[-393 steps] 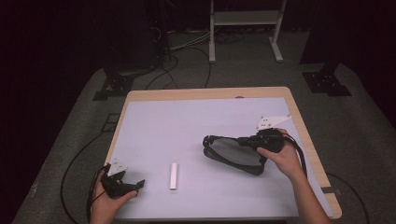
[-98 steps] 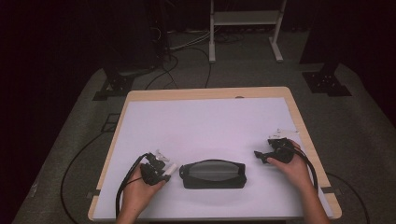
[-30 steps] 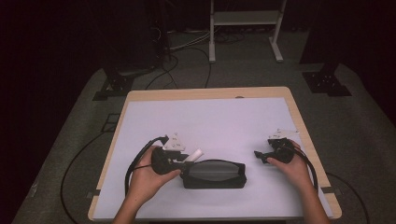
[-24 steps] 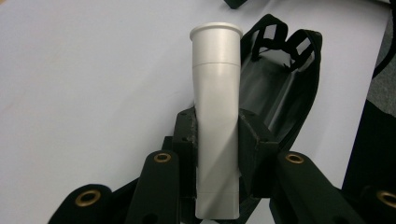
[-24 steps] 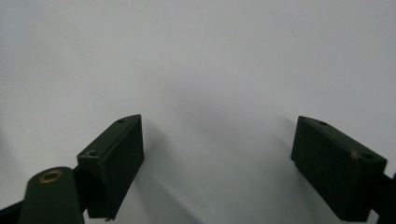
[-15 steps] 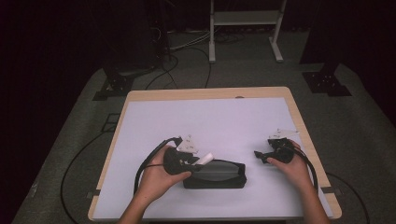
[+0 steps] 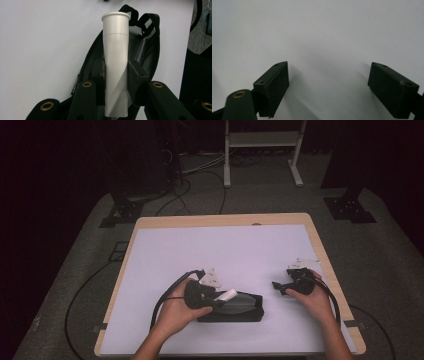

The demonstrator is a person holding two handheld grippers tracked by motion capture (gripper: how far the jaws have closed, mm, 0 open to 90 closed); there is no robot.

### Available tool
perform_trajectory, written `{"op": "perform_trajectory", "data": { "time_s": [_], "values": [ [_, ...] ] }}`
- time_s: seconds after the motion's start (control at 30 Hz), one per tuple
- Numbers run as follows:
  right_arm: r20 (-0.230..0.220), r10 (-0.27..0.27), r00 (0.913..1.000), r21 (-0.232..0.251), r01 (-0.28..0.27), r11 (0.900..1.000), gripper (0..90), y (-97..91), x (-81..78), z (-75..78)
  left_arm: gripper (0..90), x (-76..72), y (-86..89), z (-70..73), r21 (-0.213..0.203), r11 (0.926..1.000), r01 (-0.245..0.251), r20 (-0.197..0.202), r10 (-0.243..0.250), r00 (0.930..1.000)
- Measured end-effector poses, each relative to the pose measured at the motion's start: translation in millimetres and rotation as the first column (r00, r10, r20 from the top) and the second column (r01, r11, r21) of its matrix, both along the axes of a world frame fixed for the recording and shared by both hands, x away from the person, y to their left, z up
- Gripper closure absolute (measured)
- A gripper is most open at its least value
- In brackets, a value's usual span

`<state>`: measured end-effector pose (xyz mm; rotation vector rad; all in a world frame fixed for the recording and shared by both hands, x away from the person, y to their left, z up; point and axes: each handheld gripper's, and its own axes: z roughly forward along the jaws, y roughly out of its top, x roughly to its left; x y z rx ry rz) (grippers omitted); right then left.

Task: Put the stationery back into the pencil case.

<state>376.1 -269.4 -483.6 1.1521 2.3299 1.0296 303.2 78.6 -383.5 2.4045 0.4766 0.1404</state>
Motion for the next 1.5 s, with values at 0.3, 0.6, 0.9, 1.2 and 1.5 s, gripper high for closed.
{"op": "perform_trajectory", "data": {
  "time_s": [0.3, 0.6, 0.9, 1.2, 1.5],
  "values": [
    [0.000, 0.000, 1.0000, 0.000, 0.000, 1.0000, 15.8, 0.0, 0.0, 0.0, 70.4, 3.3, -9.8, -13.9, 0.024, 0.9995, 0.021, -0.016, -0.021, 0.9997],
    [0.000, 0.000, 1.0000, 0.001, 0.000, 1.0000, 15.8, 0.0, 0.0, 0.0, 70.4, 6.6, -16.1, -28.9, 0.049, 0.9982, 0.035, -0.048, -0.032, 0.9983],
    [0.000, 0.000, 1.0000, 0.000, 0.000, 1.0000, 15.8, 0.0, -0.1, 0.0, 70.3, 8.0, -18.2, -33.6, 0.062, 0.9971, 0.045, -0.062, -0.041, 0.9973],
    [0.001, 0.000, 1.0000, 0.000, 0.000, 1.0000, 15.8, 0.0, -0.1, 0.0, 68.4, 8.0, -16.4, -32.0, 0.035, 0.9987, 0.036, -0.066, -0.034, 0.9972],
    [0.000, 0.000, 1.0000, 0.001, 0.000, 1.0000, 15.8, 0.0, 0.0, 0.0, 66.5, 2.9, -10.1, -17.6, -0.005, 0.9993, 0.036, -0.046, -0.036, 0.9983]
  ]
}}
